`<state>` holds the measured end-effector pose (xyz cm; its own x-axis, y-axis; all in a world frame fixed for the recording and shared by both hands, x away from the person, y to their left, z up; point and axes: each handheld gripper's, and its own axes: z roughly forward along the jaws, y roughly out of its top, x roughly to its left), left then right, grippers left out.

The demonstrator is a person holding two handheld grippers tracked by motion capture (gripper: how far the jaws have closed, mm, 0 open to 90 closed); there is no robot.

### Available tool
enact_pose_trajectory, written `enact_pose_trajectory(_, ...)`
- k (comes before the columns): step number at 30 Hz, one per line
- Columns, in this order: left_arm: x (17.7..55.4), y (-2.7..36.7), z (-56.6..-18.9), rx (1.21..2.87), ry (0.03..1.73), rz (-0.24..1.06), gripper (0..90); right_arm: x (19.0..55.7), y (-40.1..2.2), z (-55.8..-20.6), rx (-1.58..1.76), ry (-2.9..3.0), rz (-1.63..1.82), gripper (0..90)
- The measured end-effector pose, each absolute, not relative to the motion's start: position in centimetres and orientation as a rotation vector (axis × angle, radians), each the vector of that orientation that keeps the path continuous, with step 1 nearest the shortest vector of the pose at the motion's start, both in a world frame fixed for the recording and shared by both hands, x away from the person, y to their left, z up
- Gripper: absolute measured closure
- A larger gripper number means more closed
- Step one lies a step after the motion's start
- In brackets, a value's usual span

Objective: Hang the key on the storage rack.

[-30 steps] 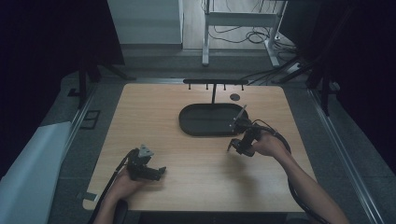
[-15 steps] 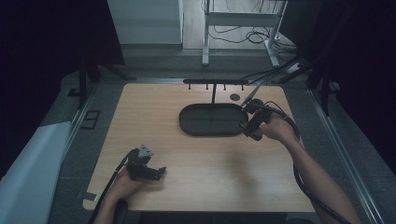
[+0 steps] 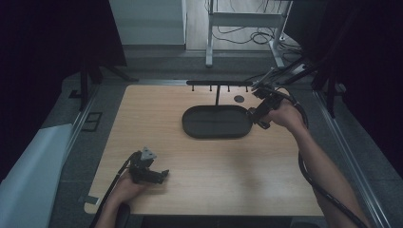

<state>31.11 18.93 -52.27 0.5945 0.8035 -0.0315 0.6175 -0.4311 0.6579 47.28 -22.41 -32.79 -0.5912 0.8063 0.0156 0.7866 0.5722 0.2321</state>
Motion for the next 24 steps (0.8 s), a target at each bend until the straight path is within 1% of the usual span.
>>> enact_pose_trajectory(11,31.1,18.9,-52.3,2.193,1.117,0.382,0.0,49.1,-22.8,-30.0,1.458,2.629,0.368,48.7)
enact_pose_trajectory(24,31.1,18.9,-52.3,2.19,1.119,0.383,0.0,51.1,-22.0,-27.1,1.496,2.559,0.394,48.7)
